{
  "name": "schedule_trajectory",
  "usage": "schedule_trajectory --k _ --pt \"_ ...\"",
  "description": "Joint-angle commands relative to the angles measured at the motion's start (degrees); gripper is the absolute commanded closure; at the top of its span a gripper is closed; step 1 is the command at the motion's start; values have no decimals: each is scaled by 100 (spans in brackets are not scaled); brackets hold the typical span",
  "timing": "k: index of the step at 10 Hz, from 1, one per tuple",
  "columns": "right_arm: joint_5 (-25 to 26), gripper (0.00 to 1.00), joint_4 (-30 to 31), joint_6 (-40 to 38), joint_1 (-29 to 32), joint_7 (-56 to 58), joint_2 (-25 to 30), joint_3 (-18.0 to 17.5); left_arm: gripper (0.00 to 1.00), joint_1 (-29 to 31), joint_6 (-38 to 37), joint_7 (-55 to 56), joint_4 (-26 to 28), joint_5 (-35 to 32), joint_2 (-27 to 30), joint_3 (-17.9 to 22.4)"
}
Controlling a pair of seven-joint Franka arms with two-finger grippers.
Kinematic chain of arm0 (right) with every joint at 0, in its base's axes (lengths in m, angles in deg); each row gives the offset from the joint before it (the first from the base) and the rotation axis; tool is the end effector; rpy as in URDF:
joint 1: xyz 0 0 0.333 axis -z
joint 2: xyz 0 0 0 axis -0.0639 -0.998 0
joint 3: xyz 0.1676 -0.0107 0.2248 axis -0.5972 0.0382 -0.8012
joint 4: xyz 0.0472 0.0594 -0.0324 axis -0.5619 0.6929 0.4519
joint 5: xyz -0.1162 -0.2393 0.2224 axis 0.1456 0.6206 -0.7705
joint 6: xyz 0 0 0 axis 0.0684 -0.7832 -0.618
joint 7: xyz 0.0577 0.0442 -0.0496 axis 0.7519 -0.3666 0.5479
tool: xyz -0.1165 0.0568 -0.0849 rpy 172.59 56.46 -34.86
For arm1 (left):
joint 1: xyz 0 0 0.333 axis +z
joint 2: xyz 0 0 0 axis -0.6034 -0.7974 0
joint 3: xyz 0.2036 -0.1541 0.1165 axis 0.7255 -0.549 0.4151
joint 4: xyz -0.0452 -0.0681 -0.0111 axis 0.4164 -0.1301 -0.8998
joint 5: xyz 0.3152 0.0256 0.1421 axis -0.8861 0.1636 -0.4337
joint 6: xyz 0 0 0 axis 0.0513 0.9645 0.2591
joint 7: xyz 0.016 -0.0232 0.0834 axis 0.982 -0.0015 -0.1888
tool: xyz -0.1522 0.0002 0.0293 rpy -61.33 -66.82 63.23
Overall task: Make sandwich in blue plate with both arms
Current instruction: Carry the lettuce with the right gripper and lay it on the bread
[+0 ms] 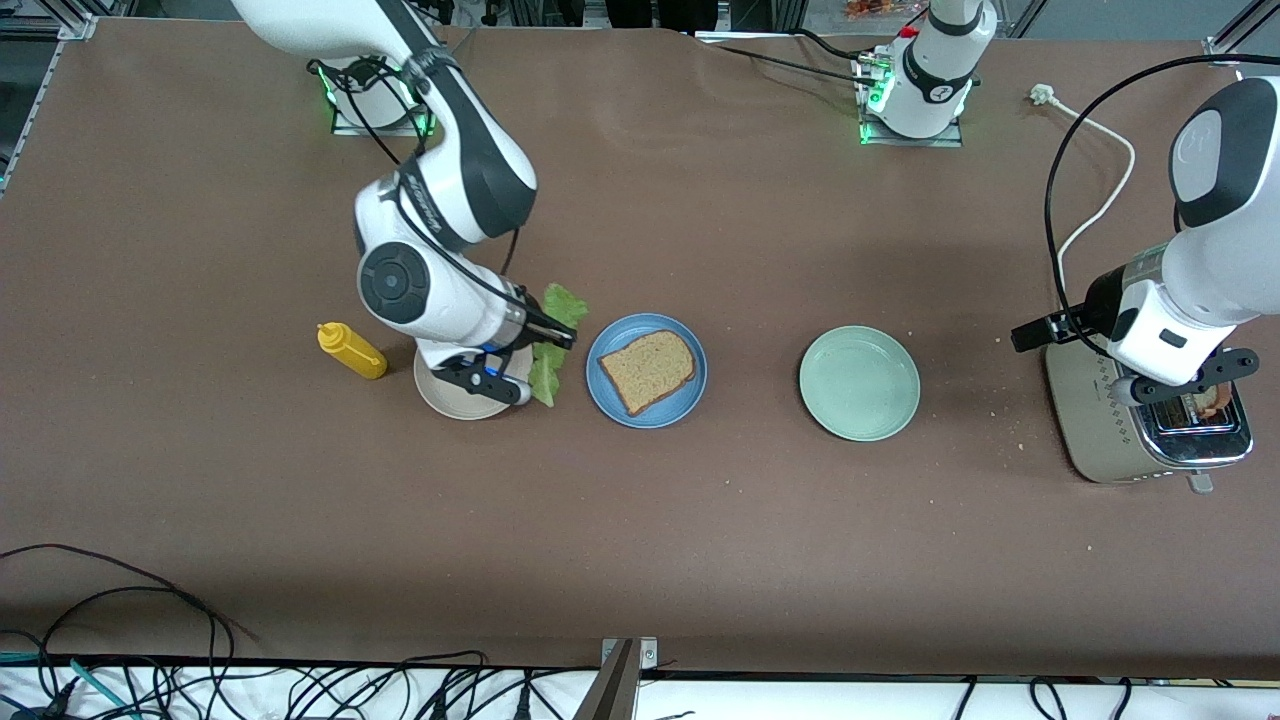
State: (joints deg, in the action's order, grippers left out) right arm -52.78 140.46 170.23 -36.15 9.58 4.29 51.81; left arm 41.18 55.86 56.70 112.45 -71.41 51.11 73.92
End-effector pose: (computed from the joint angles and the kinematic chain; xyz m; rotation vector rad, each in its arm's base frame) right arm 0.5333 0.3559 0.2948 -2.8416 0.5569 0.3530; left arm 0.5585 -0.0262 0.4253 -3.0786 -0.4659 0.2374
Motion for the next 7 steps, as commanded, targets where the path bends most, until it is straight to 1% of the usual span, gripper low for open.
schedule_trajectory --k 1,2,3,5,7 --pt "-264 100 -122 991 -380 -908 -479 22 0 -2 -82 -95 -87 -152 -66 -14" --pt "-273 100 -122 1229 -503 -1032 -558 13 0 -2 -82 -95 -87 -152 -66 -14" --pt "-265 100 -122 1406 -530 -1033 -794 4 0 -10 -91 -95 -96 -152 -66 -14" --pt "-291 100 -122 2115 -767 -1060 -1182 -66 0 -19 -91 -86 -87 -152 -66 -14" --pt "-291 100 -122 2513 -908 -1217 -1376 -84 0 -10 -91 -103 -87 -152 -75 -14"
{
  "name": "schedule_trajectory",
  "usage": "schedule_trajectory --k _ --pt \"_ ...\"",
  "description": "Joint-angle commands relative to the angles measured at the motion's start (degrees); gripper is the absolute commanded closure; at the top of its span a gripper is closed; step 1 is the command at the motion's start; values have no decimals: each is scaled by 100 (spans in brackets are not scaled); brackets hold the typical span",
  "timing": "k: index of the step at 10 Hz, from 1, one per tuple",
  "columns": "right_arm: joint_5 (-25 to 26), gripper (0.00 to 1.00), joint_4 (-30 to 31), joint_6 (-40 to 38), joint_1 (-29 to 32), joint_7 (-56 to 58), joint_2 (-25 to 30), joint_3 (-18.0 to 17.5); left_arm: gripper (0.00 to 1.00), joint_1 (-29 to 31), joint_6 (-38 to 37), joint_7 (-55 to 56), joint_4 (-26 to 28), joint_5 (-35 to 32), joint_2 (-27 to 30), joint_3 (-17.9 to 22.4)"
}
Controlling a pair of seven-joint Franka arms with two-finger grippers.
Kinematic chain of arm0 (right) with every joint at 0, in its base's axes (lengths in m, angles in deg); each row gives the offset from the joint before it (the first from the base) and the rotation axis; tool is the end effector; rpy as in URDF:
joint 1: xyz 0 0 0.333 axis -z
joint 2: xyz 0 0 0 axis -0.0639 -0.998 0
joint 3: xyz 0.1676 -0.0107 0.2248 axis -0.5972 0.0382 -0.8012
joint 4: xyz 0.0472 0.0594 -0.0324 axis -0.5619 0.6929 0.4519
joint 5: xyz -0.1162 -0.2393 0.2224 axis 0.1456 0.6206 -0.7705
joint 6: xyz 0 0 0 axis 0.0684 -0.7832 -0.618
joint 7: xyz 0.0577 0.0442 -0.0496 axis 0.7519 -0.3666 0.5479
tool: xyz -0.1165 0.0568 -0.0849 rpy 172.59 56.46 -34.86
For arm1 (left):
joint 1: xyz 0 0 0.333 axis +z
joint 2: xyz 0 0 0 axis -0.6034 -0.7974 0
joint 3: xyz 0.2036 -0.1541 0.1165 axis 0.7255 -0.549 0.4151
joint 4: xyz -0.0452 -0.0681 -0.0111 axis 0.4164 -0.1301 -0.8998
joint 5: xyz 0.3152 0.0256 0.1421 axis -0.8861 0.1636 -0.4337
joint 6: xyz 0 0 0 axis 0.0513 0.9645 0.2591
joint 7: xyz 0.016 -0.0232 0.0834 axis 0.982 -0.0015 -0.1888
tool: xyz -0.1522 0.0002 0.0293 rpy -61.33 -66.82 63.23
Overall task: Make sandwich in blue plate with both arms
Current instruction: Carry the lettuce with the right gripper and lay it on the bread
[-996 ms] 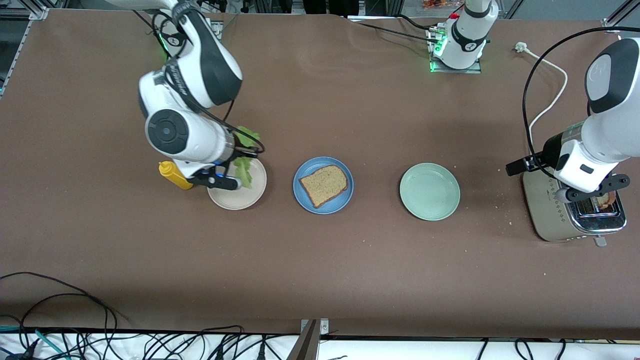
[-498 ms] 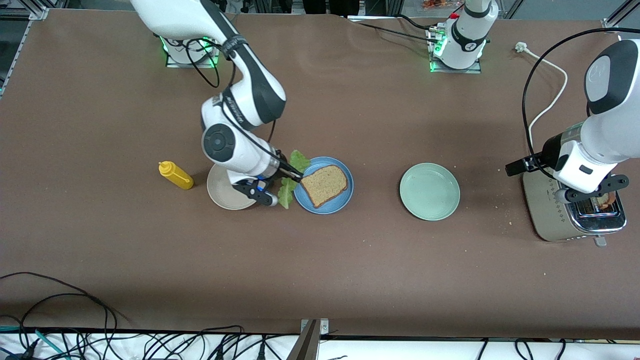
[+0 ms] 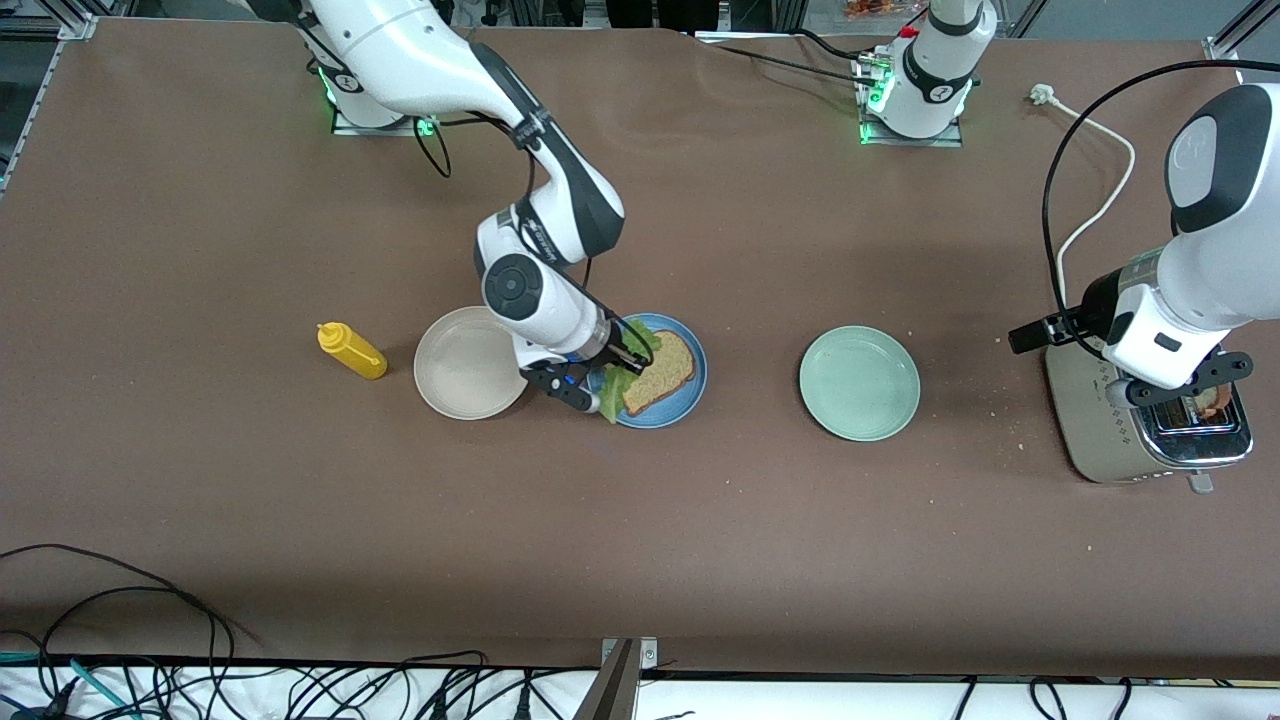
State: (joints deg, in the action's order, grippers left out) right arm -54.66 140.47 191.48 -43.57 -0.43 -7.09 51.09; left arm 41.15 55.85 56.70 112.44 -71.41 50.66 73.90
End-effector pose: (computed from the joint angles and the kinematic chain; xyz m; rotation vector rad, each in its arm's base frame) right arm 0.5200 0.4340 0.1947 -2.7543 0.7468 0.1884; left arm 0.5592 -0.0266 0.4210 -3.0772 -0.4643 0.2495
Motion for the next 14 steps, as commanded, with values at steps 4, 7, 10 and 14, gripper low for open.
schedule_trajectory --k 4,7,10,14 --pt "19 0 -123 338 -211 -411 -73 67 0 -17 -81 -95 -95 -152 -30 -11" --pt "55 0 -97 -119 -211 -410 244 225 0 -17 -90 -95 -95 -152 -30 -11" --pt "107 0 -97 -768 -211 -419 595 330 0 45 -81 -121 -121 -160 -30 -2" --pt "1659 0 -123 -1981 -185 70 1140 559 0 54 -90 -103 -121 -160 -22 6"
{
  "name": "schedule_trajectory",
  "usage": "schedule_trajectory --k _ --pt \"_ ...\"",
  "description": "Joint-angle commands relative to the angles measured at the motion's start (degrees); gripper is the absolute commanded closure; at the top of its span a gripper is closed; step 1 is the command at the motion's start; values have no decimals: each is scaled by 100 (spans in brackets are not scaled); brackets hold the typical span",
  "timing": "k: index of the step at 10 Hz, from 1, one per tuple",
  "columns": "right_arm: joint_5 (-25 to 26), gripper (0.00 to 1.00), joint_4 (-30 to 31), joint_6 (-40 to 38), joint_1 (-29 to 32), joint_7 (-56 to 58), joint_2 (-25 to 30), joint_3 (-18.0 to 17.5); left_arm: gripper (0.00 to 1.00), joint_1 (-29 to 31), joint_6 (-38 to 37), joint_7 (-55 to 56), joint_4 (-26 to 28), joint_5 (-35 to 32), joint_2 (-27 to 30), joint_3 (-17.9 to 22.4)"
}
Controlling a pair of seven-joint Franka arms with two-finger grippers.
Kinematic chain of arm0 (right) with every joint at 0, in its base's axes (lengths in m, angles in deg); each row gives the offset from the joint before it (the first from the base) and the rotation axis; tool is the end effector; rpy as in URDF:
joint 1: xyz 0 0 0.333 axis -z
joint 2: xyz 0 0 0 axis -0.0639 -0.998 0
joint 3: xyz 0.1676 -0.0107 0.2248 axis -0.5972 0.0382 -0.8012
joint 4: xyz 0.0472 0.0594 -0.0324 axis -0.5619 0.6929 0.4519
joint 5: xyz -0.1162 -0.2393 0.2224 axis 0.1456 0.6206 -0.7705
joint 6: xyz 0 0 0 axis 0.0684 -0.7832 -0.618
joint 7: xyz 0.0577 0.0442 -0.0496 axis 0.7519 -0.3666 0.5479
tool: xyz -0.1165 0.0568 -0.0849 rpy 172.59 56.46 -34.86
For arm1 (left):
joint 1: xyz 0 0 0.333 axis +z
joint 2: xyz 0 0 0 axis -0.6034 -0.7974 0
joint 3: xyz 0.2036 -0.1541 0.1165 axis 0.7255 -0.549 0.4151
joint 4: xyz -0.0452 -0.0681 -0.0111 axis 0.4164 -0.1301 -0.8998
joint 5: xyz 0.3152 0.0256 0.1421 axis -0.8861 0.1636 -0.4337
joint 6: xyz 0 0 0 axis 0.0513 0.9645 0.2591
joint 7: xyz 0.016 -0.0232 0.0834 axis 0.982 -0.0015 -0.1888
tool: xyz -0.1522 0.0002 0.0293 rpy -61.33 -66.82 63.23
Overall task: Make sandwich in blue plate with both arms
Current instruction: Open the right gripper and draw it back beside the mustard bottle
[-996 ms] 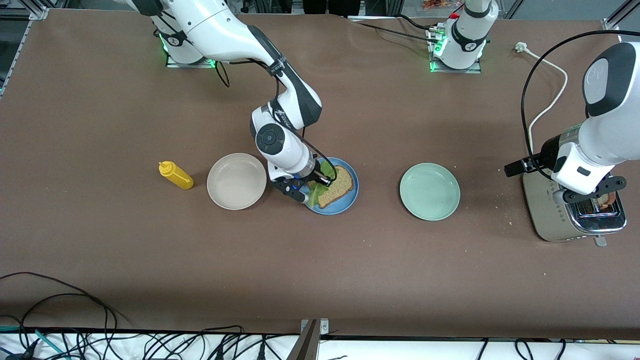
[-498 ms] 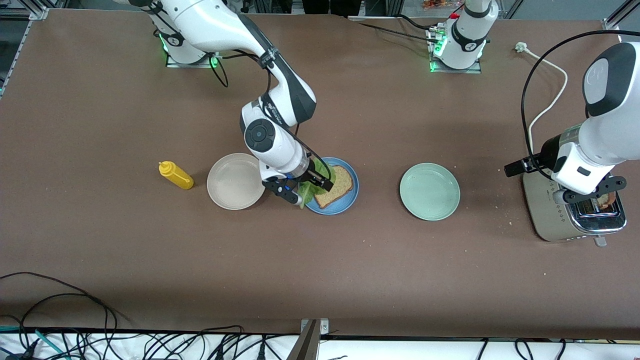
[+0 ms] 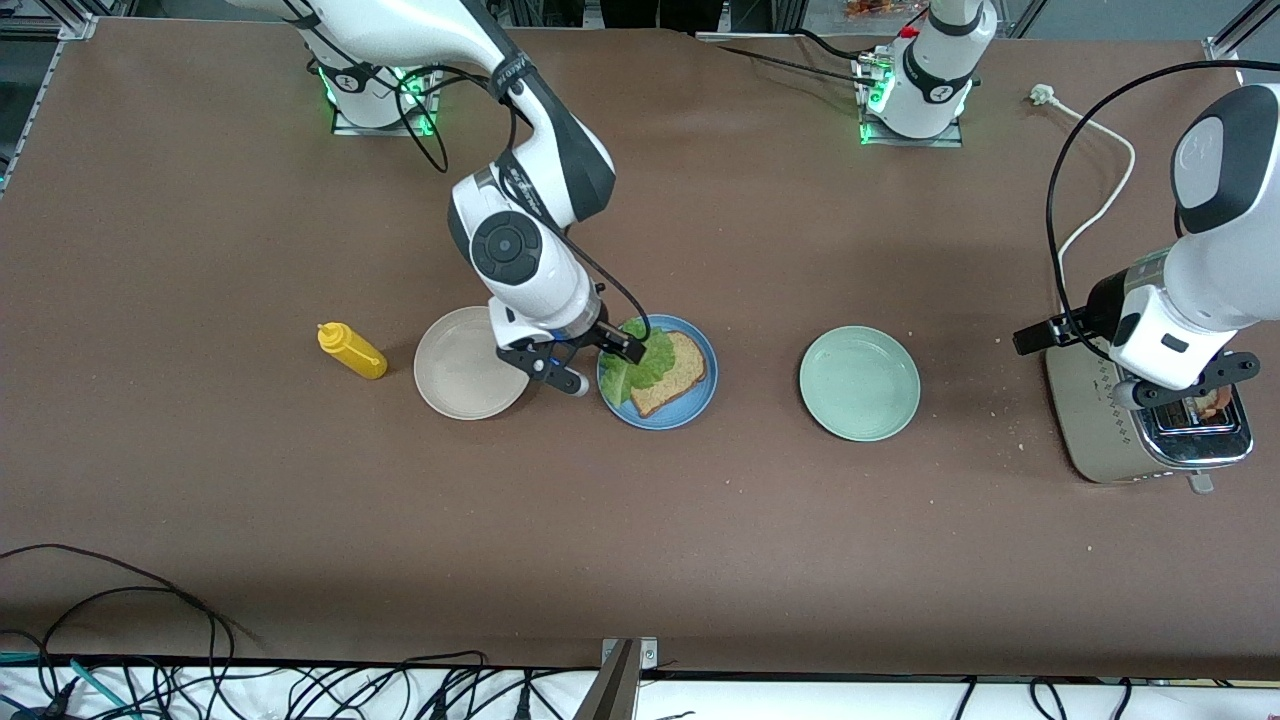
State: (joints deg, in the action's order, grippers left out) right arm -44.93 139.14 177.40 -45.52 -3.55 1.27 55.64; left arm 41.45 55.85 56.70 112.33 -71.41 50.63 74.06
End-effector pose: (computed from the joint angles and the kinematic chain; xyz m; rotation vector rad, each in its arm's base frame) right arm 0.5198 0.4073 0.2778 -2.9268 0.6885 0.1240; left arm 0.5597 -0.0222 0.4214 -3.0758 -0.4767 0.2475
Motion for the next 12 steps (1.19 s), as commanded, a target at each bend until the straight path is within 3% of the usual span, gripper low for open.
schedule_trajectory --k 1,6,8,10,11,12 --pt "908 0 10 -827 10 924 471 331 0 23 -90 -103 -110 -160 -18 -10" --pt "849 0 10 -2112 19 4799 1184 2097 0 120 -90 -112 -110 -169 -27 17" --pt "849 0 27 -2244 28 5567 1411 2433 0 120 -90 -112 -110 -169 -27 17" --pt "840 0 167 -2297 544 6042 1736 2233 0 120 -81 -112 -110 -169 -27 17" --pt "849 0 316 -2376 912 6210 1973 1953 0 120 -90 -112 -110 -169 -27 17" --pt "849 0 405 -2507 1568 6308 2167 1341 0 120 -90 -121 -110 -169 -27 17"
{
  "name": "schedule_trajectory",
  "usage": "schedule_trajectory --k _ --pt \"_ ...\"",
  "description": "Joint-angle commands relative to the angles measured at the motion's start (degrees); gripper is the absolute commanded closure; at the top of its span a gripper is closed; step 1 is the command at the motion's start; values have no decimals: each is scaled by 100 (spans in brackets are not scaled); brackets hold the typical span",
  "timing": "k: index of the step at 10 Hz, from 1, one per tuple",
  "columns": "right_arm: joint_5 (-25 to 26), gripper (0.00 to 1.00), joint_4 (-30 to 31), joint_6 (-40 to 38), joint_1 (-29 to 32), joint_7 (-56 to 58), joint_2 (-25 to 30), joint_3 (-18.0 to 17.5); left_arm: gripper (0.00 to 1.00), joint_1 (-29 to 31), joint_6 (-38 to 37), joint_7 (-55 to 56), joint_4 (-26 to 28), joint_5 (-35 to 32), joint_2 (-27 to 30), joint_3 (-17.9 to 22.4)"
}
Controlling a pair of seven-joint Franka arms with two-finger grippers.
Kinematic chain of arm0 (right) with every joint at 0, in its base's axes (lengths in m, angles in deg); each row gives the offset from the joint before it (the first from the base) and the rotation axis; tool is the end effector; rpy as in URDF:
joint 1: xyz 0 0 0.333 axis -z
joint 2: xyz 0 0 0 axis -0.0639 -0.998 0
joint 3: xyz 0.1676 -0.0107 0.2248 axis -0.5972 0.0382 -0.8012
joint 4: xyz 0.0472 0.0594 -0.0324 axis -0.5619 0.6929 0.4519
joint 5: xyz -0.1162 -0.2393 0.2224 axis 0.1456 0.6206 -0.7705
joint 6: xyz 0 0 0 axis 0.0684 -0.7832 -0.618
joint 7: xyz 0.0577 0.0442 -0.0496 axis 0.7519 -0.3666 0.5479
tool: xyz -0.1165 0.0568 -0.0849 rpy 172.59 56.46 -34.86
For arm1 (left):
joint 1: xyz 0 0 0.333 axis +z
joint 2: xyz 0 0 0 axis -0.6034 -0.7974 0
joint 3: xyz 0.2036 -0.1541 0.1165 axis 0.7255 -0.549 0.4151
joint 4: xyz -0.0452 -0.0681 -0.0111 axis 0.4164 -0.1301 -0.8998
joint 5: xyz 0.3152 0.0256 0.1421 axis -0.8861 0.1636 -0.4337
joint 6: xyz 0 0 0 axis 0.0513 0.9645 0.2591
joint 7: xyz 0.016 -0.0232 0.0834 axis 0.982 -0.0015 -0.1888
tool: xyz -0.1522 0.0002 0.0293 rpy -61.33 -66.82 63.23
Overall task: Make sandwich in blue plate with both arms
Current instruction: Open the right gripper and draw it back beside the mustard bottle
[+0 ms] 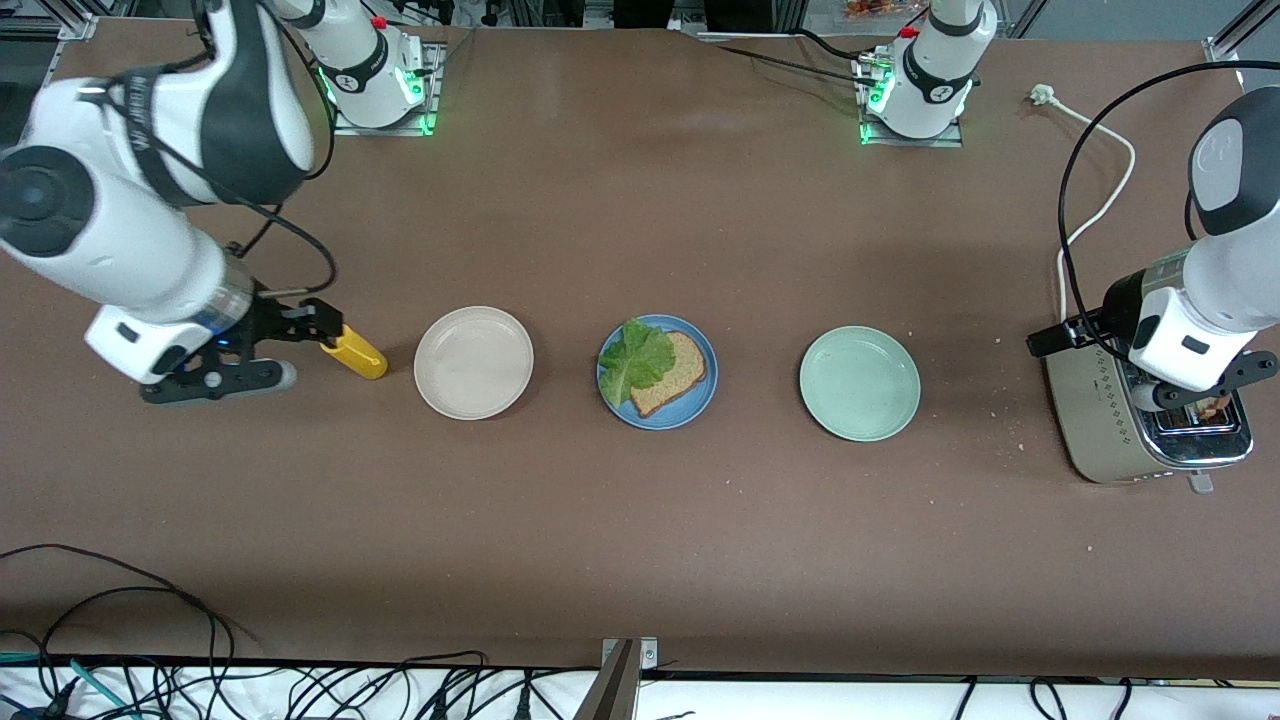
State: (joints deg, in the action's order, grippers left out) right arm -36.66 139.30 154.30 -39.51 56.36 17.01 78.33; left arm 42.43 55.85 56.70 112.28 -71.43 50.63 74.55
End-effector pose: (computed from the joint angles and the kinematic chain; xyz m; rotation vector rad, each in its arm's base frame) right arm 0.5775 0.1137 0.4339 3.0628 0.2862 -0.0835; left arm 0.5603 -0.0081 0.4216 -3.0692 -0.5159 0.2461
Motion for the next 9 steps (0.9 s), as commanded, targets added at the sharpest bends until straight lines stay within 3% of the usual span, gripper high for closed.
schedule_trajectory --k 1,4,6,9 --pt "30 0 476 -286 1644 388 786 -1570 0 39 -90 -121 -105 -167 -27 -33" --pt "205 0 1291 71 2826 380 1542 -2628 0 40 -81 -121 -105 -167 -36 -33" --pt "958 0 1785 433 3406 179 1947 -3383 0 40 -81 -130 -105 -167 -36 -33" --pt "865 0 1822 328 3488 -287 2010 -3343 0 40 -81 -130 -105 -167 -36 -33"
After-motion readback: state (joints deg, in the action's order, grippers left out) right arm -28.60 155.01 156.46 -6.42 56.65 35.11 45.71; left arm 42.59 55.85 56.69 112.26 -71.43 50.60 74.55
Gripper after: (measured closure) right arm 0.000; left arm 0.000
